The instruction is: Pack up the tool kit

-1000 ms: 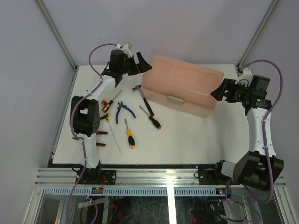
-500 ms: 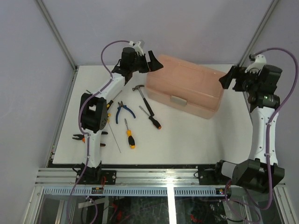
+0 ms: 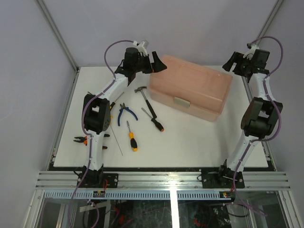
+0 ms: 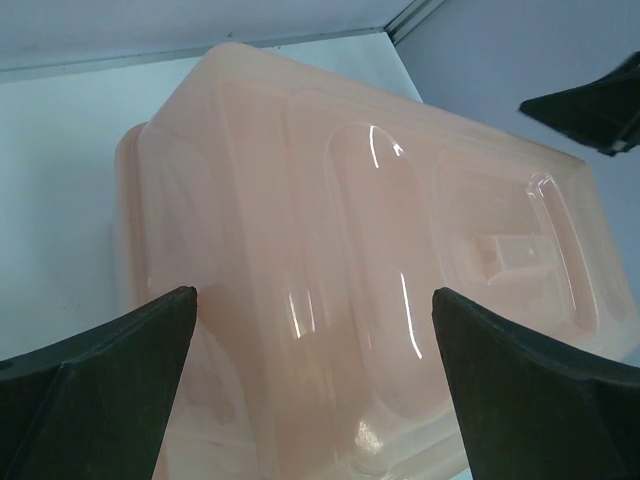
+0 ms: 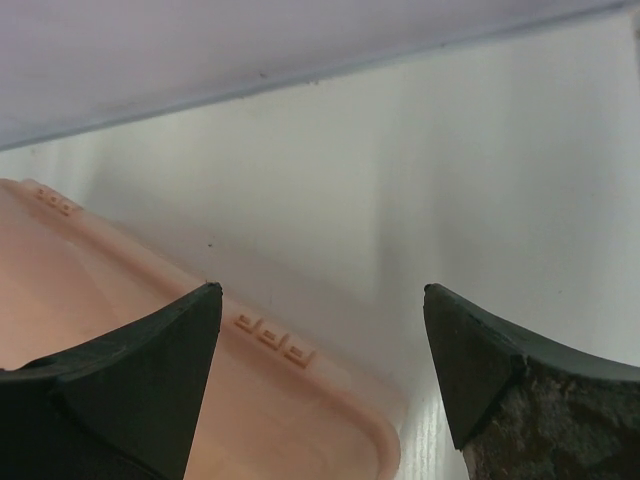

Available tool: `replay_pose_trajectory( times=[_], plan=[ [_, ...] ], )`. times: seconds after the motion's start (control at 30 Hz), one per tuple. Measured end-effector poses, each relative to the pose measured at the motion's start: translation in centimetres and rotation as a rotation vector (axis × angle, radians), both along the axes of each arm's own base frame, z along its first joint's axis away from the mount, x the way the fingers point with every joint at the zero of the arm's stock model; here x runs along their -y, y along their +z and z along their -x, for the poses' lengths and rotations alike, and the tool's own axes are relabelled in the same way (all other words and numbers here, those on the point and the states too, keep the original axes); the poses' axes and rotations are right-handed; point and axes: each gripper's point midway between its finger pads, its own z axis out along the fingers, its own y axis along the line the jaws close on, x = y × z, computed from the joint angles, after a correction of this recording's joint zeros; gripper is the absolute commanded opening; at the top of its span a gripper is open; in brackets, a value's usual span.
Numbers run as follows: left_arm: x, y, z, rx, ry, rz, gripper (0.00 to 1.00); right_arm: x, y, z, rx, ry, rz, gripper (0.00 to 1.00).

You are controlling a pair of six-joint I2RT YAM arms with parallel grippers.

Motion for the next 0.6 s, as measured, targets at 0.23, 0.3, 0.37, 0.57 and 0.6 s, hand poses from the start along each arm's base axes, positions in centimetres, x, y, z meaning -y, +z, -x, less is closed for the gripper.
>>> replay_pose_trajectory(
  times=[0.23, 0.3, 0.37, 0.57, 0.6],
  plan=[
    [0.7, 0.1, -1.2, 0.021, -0.012, 0.005, 1.0, -1.3, -3.2, 0.6, -0.106, 0.047, -0.037, 0.88],
    [1.1, -0.1, -1.7, 0.029, -0.015, 0.007, 1.0, -1.7, -2.7, 1.3, -0.098, 0.068, -0.029, 0.88],
    [1.6, 0.0, -2.1, 0.038, -0.02, 0.01, 1.0, -2.1, -2.0, 2.6, -0.09, 0.081, -0.017, 0.87],
    [3.7, -0.1, -2.3, 0.061, -0.043, 0.016, 1.0, -4.0, -0.2, 8.6, -0.056, 0.12, 0.021, 0.85],
    [4.1, -0.1, -2.2, 0.063, -0.047, 0.016, 1.0, -4.3, -0.2, 9.3, -0.052, 0.121, 0.026, 0.85]
  ],
)
